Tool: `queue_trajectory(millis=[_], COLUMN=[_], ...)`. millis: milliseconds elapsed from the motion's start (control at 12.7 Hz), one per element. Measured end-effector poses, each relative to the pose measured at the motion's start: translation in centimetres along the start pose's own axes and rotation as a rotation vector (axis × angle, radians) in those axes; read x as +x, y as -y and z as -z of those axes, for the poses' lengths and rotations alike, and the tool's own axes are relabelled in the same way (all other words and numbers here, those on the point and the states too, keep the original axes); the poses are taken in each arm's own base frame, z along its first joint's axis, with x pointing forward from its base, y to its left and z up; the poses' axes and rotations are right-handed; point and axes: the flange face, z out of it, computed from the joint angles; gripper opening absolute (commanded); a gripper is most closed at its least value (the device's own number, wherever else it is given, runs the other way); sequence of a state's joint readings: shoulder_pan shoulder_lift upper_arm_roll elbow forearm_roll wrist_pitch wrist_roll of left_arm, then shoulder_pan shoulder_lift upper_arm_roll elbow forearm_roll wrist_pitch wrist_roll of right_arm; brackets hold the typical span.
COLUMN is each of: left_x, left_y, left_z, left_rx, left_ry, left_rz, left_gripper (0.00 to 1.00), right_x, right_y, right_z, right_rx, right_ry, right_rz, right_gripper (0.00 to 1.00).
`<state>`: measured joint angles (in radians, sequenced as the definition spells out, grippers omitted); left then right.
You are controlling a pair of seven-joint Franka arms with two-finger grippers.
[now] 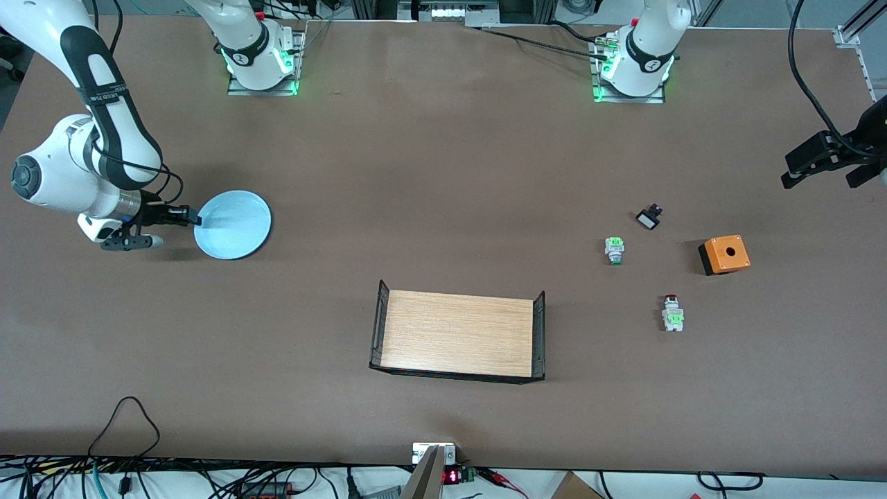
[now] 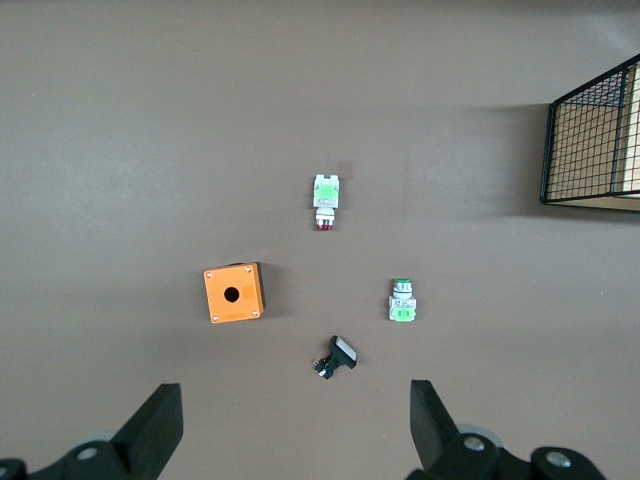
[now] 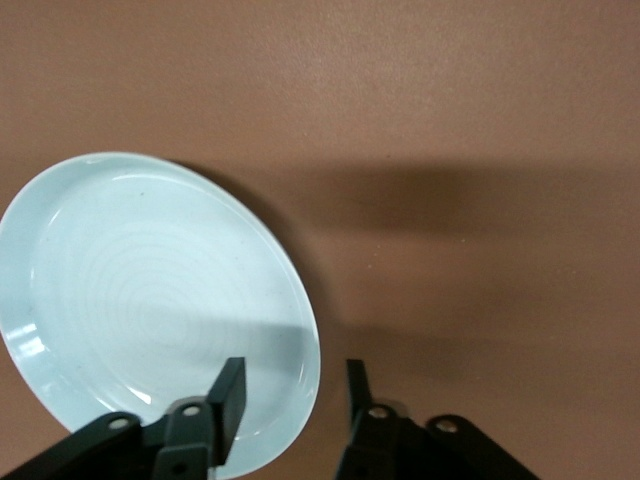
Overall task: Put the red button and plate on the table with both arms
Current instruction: 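Lower the plate onto the table and open the right gripper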
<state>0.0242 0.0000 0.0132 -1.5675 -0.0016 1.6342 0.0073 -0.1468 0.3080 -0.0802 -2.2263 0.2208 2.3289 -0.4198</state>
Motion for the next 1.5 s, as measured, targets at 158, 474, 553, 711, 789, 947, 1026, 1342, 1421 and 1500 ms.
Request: queue_trajectory(millis=[158, 474, 553, 711, 789, 947, 1026, 1342, 1421, 1500], left_x=[0.0, 0.0, 0.0, 0.0, 0.0, 0.0, 0.0, 0.0, 0.0, 0.0], left_y=[0.0, 0.1, 0.0, 0.0, 0.0, 0.1, 0.1, 0.1, 0.1, 0.1], left_z=[0.0, 0.0, 0.0, 0.0, 0.0, 0.0, 0.0, 0.0, 0.0, 0.0], left_rx=[0.0, 0.0, 0.0, 0.0, 0.0, 0.0, 0.0, 0.0, 0.0, 0.0], left_ry=[0.0, 0.001, 0.0, 0.001, 0.0, 0.001, 0.001, 0.001, 0.001, 0.001], left_rz=[0.0, 0.001, 0.001, 0.001, 0.001, 0.002, 0.002, 0.002, 0.002, 0.002], left_gripper=[1.0, 1.0, 1.0, 1.0, 1.0, 1.0, 1.0, 1.0, 1.0, 1.0], right_x=[0.4, 3.0, 3.5, 4.1, 4.3, 4.9, 5.3, 6.5, 6.5, 6.5], right_y=[0.9, 6.5, 7.7, 9.4, 10.0, 10.8, 11.1, 14.0, 15.8, 18.0], right_z=[1.9, 6.1, 6.4, 6.9, 7.2, 8.7, 10.0, 19.2, 21.1, 22.8], right_rx=[0.011, 0.026, 0.025, 0.02, 0.014, -0.011, -0.022, -0.101, -0.137, -0.18], right_ry=[-0.003, -0.017, -0.021, -0.031, -0.033, -0.021, -0.006, 0.039, 0.04, 0.033], right_rz=[-0.025, -0.12, -0.127, -0.132, -0.138, -0.125, -0.115, -0.164, -0.172, -0.17], right_gripper=[1.0, 1.0, 1.0, 1.0, 1.0, 1.0, 1.0, 1.0, 1.0, 1.0])
